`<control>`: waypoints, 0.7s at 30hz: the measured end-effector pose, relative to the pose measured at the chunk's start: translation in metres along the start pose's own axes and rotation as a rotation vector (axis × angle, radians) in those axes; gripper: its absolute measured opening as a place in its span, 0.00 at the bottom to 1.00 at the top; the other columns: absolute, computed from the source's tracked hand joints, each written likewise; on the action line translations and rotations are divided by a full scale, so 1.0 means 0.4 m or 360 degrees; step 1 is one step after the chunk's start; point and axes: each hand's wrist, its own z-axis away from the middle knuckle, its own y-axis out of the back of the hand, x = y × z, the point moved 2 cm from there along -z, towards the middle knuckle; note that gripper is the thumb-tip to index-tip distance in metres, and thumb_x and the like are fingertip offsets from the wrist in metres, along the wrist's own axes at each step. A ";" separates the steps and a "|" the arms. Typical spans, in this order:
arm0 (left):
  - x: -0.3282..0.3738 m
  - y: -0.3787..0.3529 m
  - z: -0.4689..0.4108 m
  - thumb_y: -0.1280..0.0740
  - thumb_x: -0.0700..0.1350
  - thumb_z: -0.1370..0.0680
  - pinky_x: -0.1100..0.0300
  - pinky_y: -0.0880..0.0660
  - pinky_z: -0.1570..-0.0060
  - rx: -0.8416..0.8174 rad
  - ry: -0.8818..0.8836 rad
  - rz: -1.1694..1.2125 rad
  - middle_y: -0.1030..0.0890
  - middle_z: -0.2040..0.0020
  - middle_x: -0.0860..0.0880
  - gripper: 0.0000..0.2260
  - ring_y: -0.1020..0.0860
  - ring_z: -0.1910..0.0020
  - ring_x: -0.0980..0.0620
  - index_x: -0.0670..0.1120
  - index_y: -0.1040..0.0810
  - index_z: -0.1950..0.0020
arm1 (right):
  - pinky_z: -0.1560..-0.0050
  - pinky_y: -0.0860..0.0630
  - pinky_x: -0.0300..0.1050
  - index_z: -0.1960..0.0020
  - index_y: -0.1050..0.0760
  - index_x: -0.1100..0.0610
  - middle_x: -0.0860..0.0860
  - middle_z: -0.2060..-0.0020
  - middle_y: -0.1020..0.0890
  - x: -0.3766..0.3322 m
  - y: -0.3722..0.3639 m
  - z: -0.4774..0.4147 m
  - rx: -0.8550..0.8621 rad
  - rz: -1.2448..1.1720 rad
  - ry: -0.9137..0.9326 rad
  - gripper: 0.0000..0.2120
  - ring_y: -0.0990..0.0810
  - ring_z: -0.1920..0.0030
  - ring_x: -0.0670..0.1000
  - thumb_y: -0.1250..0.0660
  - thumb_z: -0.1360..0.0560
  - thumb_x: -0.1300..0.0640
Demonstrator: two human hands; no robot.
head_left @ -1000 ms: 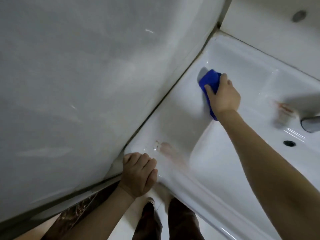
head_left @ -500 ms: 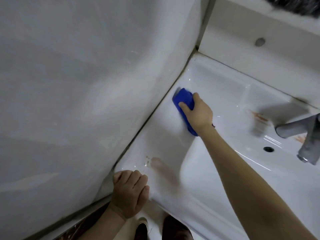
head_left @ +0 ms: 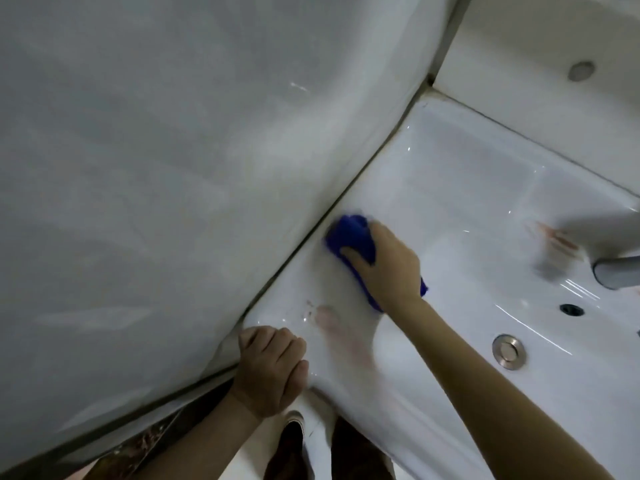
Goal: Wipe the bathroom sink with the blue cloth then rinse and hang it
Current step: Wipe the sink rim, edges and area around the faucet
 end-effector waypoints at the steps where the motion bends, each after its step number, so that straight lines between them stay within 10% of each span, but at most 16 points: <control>1: -0.001 -0.001 -0.001 0.47 0.50 0.22 0.52 0.39 0.59 0.0001 -0.0016 -0.0006 0.28 0.67 0.47 0.15 0.35 0.64 0.47 0.47 0.26 0.62 | 0.62 0.26 0.45 0.43 0.29 0.52 0.48 0.53 0.20 -0.033 -0.013 0.081 -0.0171 -0.0011 0.0202 0.18 0.22 0.59 0.51 0.36 0.24 0.40; 4: -0.005 -0.001 -0.001 0.45 0.49 0.24 0.52 0.40 0.59 0.0003 -0.0030 -0.0032 0.29 0.68 0.47 0.14 0.36 0.64 0.47 0.46 0.26 0.64 | 0.65 0.30 0.42 0.46 0.30 0.51 0.49 0.56 0.19 -0.003 -0.004 0.148 -0.0313 0.0026 0.0433 0.17 0.22 0.62 0.52 0.36 0.25 0.40; 10: 0.004 0.006 -0.008 0.46 0.49 0.23 0.51 0.40 0.59 0.0038 0.0001 -0.0061 0.31 0.68 0.47 0.14 0.36 0.65 0.46 0.46 0.28 0.64 | 0.62 0.26 0.48 0.41 0.34 0.55 0.53 0.53 0.18 -0.041 -0.019 0.004 0.0062 -0.0124 -0.0420 0.19 0.20 0.60 0.57 0.39 0.22 0.41; 21: -0.002 -0.011 0.002 0.50 0.49 0.21 0.52 0.40 0.59 0.0169 0.0026 -0.0012 0.31 0.68 0.47 0.15 0.36 0.66 0.48 0.47 0.31 0.63 | 0.58 0.25 0.45 0.43 0.33 0.44 0.40 0.57 0.23 -0.041 -0.010 0.299 -0.0471 -0.0149 0.0011 0.14 0.26 0.62 0.45 0.35 0.24 0.41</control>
